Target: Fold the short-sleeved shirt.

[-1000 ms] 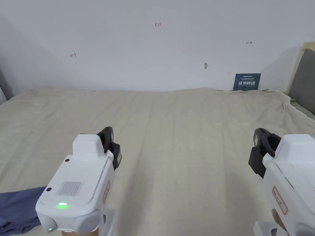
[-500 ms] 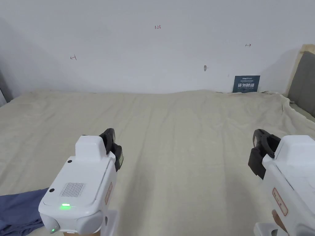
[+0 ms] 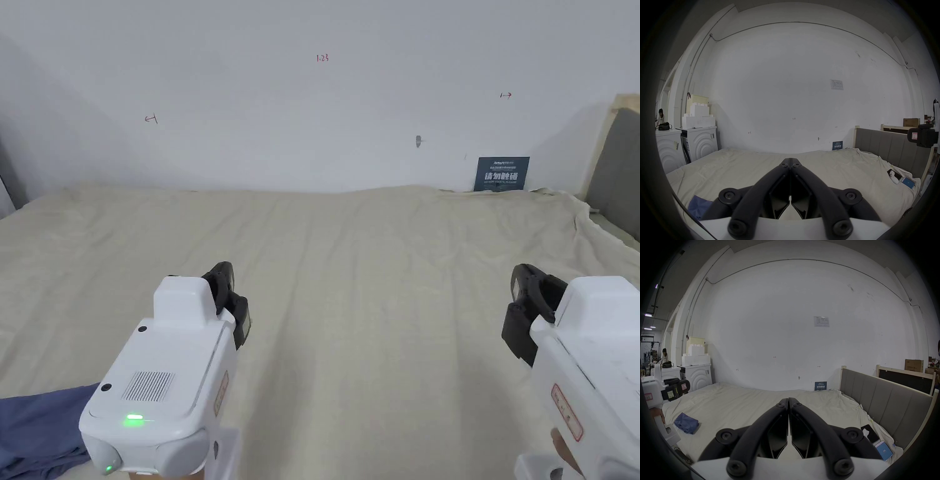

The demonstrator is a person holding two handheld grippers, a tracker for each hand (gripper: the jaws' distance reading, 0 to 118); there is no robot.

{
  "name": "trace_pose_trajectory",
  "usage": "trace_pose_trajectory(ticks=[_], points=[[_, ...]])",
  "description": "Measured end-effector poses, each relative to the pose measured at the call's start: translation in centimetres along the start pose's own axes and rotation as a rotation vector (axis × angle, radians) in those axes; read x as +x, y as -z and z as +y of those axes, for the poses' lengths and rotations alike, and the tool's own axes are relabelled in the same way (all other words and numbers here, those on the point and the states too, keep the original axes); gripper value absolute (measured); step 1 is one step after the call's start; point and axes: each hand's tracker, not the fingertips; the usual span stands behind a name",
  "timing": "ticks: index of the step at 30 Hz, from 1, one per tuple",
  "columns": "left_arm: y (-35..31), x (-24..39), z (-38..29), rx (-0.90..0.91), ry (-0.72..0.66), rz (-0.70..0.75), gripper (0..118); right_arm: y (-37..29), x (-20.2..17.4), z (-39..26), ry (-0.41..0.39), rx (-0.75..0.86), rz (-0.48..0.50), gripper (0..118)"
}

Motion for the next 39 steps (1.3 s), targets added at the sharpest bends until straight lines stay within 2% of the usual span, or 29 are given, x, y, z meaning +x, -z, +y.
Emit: trace_pose_trajectory(ticks=[8,9,10,11,12,13,14,15,16,18,19,23,39], points=[[-0.1,-0.3,-0.1,-0.004,0.000,0.001,0,0.1,-0.1,-0.1,-0.007,-0.007,0.001,1],[-0.1,-0.3,-0.1,-0.003,-0.004,0.003,5,0.1,-0.1,-0.1,-0.008,-0.010,0.003,4],[-0.1,-0.3,-0.1,-0.001,-0.008,0.007,13,0.1,-0.1,-0.1,-0.007,-0.010,0.006,18],[-0.1,-0.4,-0.1,0.001,-0.013,0.007,22,0.0,-0.1,-0.1,-0.004,-0.009,0.013,38],[-0.2,-0.5,-0.2,0.008,-0.018,0.006,36,0.0,-0.1,-0.1,-0.005,-0.010,0.010,62],[-0.2,-0.6,-0.2,0.009,-0.021,0.008,57,0.0,-0.1,-0.2,-0.005,-0.011,0.015,85],[-0.3,-0.6,-0.2,0.009,-0.026,0.008,72,0.0,-0.1,-0.2,-0.007,-0.011,0.015,94],[-0.2,-0.6,-0.3,0.009,-0.031,0.010,84,0.0,-0.2,-0.2,-0.006,-0.007,0.012,97],[-0.3,-0.7,-0.3,0.008,-0.034,0.014,101,-0.1,-0.2,-0.3,-0.001,-0.001,0.007,99],[-0.2,-0.9,-0.5,0.014,-0.050,0.016,118,-0.2,-0.1,-0.3,0.021,0.008,0.012,105],[-0.2,-0.9,-0.5,0.013,-0.057,0.018,118,-0.2,-0.1,-0.3,0.030,0.009,0.010,112],[-0.4,-0.9,-0.3,0.024,-0.064,0.022,118,-0.3,-0.1,-0.4,0.036,0.013,0.004,118],[-0.7,-1.0,0.0,0.052,-0.048,0.035,118,-0.6,0.2,-0.1,0.041,0.037,-0.010,118]])
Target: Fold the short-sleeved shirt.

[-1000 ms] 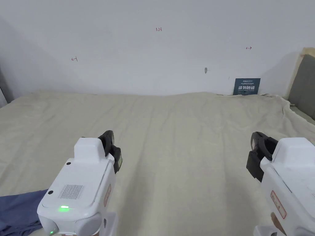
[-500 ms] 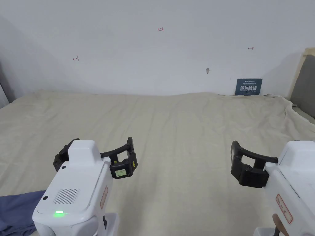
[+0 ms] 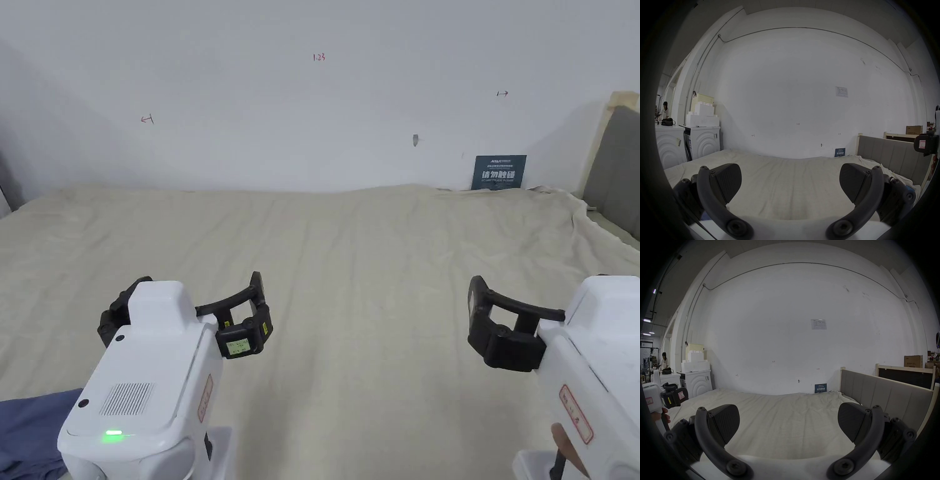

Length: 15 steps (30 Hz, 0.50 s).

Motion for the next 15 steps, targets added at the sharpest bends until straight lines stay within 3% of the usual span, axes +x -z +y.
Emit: trace_pose_trajectory(ticks=[15], points=[[-0.12,0.53,-0.03,0.011,0.026,0.000,118,-0.22,0.11,0.37,-0.002,0.014,-0.004,118]])
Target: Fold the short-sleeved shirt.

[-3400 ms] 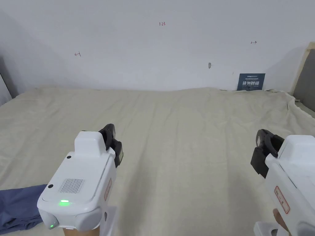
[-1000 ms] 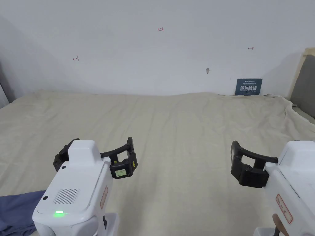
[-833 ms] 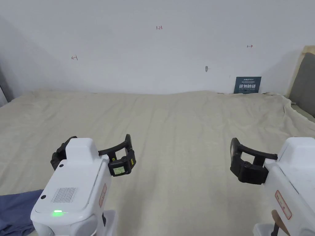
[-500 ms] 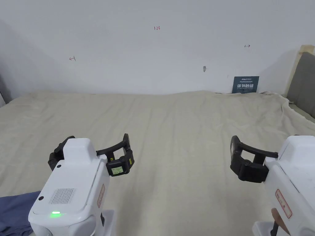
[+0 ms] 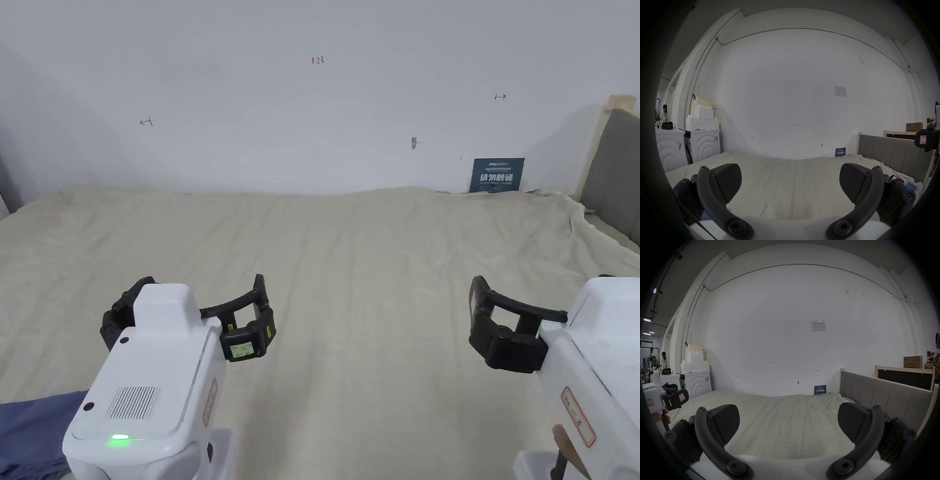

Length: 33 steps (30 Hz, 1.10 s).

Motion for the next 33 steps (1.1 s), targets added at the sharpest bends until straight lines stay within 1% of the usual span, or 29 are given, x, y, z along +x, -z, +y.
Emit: trace_pose_trajectory(ticks=[33], points=[[-0.16,-0.25,0.09,0.009,-0.013,0.007,118,-0.02,0.03,-0.08,-0.004,0.006,-0.002,118]])
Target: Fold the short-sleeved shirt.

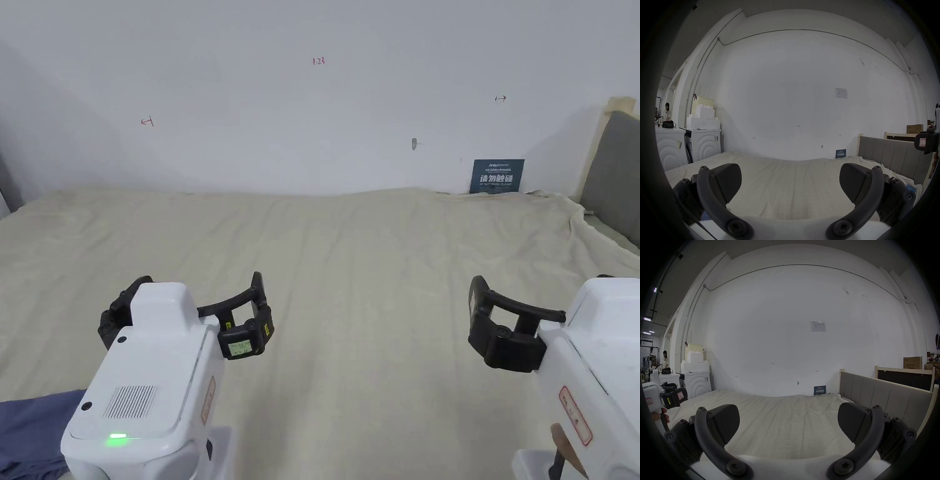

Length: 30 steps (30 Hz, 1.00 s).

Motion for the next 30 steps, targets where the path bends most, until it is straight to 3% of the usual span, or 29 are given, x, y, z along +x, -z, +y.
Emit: trace_pose_trajectory(ticks=[30], points=[[-0.23,0.04,0.20,0.003,0.004,0.000,118,-0.24,-0.24,0.25,-0.012,0.010,0.002,118]])
